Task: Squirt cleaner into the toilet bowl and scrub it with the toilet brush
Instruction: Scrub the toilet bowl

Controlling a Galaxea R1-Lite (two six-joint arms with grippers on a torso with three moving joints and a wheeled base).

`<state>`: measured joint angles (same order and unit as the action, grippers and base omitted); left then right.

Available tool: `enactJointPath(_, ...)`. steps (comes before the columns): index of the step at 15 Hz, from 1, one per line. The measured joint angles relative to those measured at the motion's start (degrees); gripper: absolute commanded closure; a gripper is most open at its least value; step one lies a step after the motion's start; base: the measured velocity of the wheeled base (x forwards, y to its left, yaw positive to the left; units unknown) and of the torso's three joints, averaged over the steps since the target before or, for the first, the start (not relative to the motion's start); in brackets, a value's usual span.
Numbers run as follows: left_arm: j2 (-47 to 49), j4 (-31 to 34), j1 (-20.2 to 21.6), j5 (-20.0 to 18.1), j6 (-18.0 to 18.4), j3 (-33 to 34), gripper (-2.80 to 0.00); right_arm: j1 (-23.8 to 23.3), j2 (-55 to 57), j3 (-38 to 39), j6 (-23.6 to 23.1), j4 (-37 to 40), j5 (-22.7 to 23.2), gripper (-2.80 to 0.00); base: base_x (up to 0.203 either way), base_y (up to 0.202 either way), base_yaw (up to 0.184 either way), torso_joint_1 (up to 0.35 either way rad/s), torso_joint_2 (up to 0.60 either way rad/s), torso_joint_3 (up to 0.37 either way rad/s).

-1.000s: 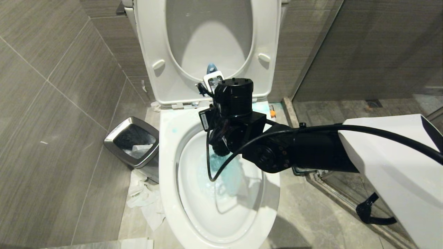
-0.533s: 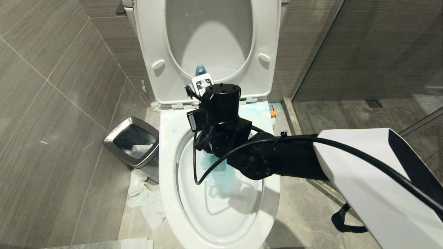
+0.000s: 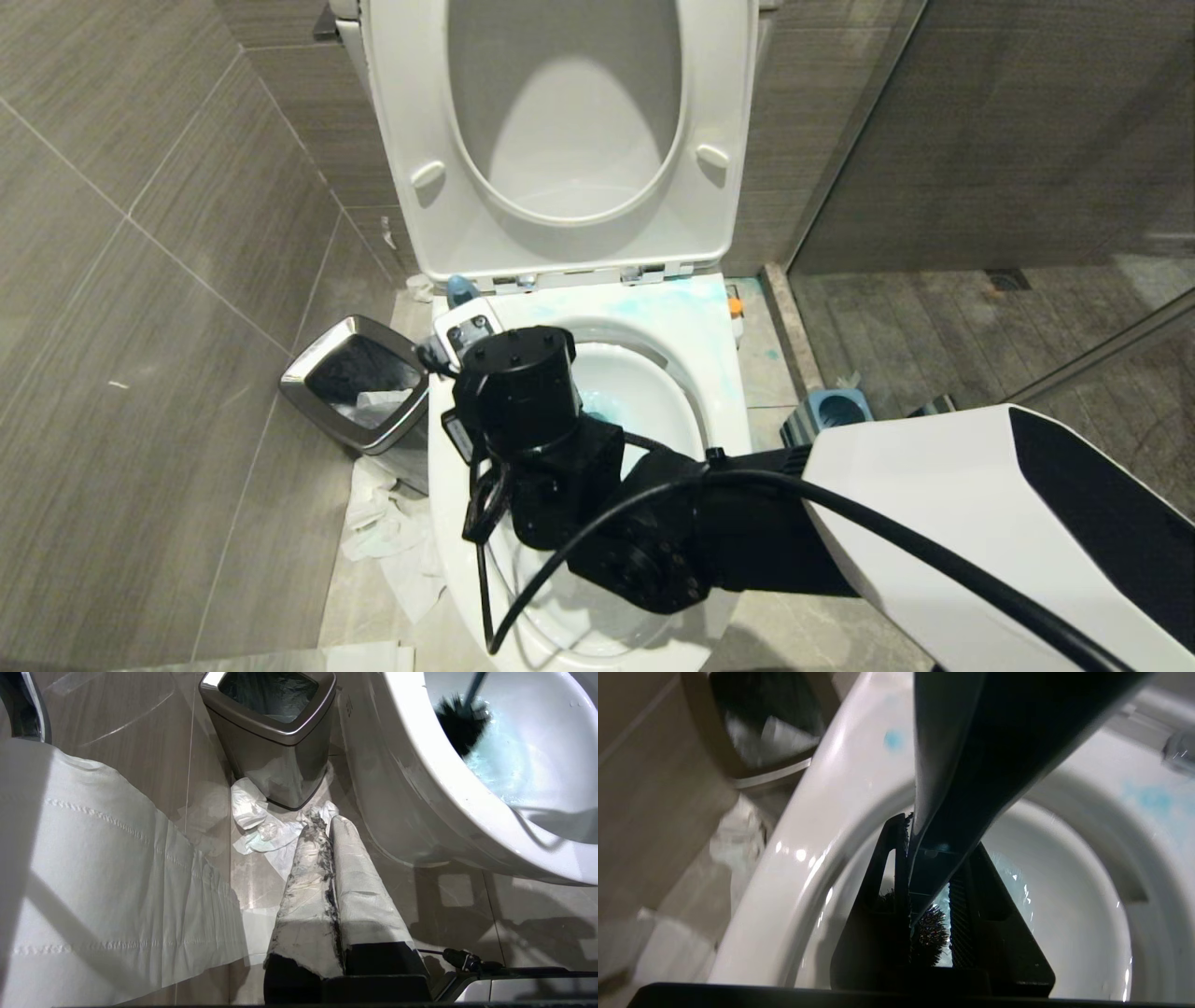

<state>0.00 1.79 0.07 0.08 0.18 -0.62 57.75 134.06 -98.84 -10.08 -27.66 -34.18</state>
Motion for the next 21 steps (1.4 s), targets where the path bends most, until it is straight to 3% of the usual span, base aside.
enactJointPath(6, 0.0, 0.1, 0.0, 0.0, 0.2, -0.1, 0.00, 2.2, -12.7, 28.4, 1.1, -7.7, -0.7, 0.00, 0.000, 0.000, 0.000, 0.000, 0.00, 0.000)
enactJointPath(9, 0.0, 0.0, 0.0, 0.0, 0.3, -0.1, 0.00, -2.0, -18.5, 34.6, 1.1, -11.6, -0.8, 0.00, 0.000, 0.000, 0.000, 0.000, 0.00, 0.000)
enactJointPath(15, 0.0, 0.0, 0.0, -0.1, 0.3, -0.1, 0.00, -11.8, -20.4, 29.8, 0.8, -12.1, 0.5, 0.00, 0.000, 0.000, 0.000, 0.000, 0.00, 0.000)
enactJointPath(21, 0.0, 0.0, 0.0, -0.1, 0.0, -0.1, 0.00, -14.1, -9.9, 10.4, -0.5, -11.7, 0.9, 0.00, 0.000, 0.000, 0.000, 0.000, 0.00, 0.000)
